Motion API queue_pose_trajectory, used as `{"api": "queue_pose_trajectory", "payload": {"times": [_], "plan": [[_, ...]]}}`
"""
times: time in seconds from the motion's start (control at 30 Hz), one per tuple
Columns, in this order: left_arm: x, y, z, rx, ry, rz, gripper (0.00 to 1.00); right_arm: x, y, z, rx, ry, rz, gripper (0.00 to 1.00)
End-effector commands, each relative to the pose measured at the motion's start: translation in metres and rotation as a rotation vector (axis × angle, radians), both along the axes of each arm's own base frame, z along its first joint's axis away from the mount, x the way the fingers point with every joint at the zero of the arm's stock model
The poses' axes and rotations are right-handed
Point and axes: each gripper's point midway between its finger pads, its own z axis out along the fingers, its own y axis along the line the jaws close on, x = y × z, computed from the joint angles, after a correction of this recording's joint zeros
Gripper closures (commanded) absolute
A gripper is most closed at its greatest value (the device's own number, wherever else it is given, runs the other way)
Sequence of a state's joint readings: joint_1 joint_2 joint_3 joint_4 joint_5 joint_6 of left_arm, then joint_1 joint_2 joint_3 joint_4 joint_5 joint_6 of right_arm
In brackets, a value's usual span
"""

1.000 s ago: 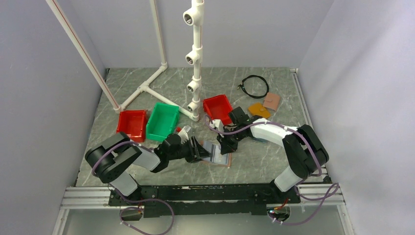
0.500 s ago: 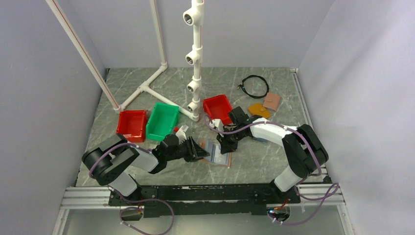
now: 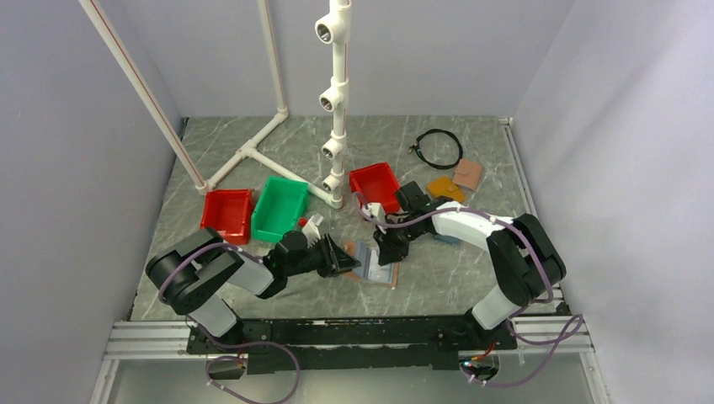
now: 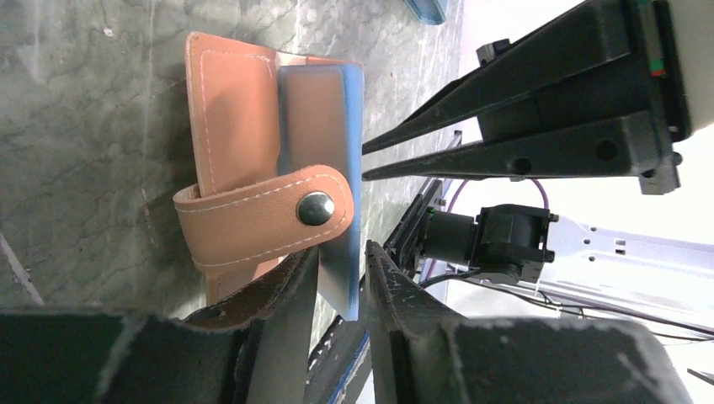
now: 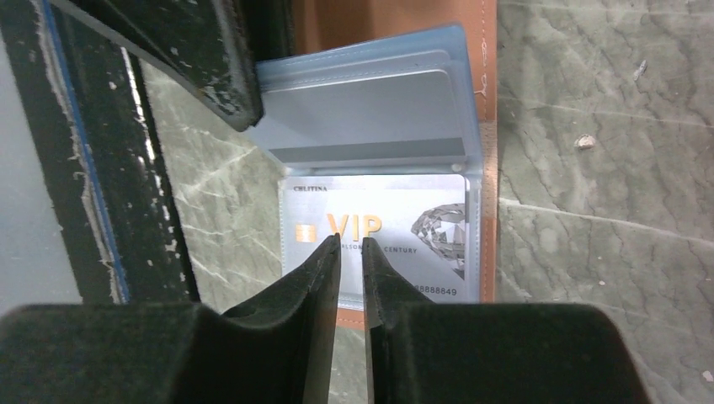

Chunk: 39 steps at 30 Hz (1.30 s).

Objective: Take the credit cards out of the card holder
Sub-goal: Remove the credit card from the card holder.

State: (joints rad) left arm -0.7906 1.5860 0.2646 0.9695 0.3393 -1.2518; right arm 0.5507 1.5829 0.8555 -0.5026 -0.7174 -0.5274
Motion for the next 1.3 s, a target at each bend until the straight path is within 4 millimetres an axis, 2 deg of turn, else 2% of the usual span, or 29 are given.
{"api": "queue_pose_trajectory", "payload": {"times": [0.0, 0.2, 0.43, 0.53, 0.6, 0.7, 0.87, 1.0, 1.27], "plan": [[0.007, -0.007, 0.007, 0.003, -0.03, -0.013, 0.68, 0.003, 0.013, 0.033, 0.123, 0.002, 0.011, 0.8], [0.006, -0.006, 0.001, 0.105, -0.027, -0.035, 0.64, 0.008, 0.011, 0.029, 0.102, -0.001, -0.014, 0.75], [0.007, -0.011, 0.014, 0.131, -0.087, -0.064, 0.58, 0.01, 0.014, 0.042, 0.159, 0.015, -0.035, 0.72], [0.005, -0.016, 0.018, 0.119, -0.107, -0.087, 0.55, 0.016, 0.015, 0.05, 0.186, 0.036, -0.1, 0.7], [0.005, -0.018, 0.019, 0.121, -0.109, -0.094, 0.54, 0.027, 0.012, 0.05, 0.169, 0.058, -0.189, 0.66], [0.004, -0.022, 0.018, 0.114, -0.112, -0.104, 0.54, 0.041, 0.007, 0.049, 0.161, 0.175, -0.33, 0.63], [0.003, -0.03, 0.019, 0.099, -0.114, -0.126, 0.54, 0.034, 0.011, 0.046, 0.211, 0.373, -0.373, 0.58], [0.003, -0.035, 0.02, 0.099, -0.118, -0.137, 0.53, 0.031, 0.017, 0.044, 0.235, 0.447, -0.374, 0.48], [0.003, -0.035, 0.018, 0.109, -0.112, -0.145, 0.52, 0.03, 0.019, 0.035, 0.218, 0.509, -0.385, 0.46]]}}
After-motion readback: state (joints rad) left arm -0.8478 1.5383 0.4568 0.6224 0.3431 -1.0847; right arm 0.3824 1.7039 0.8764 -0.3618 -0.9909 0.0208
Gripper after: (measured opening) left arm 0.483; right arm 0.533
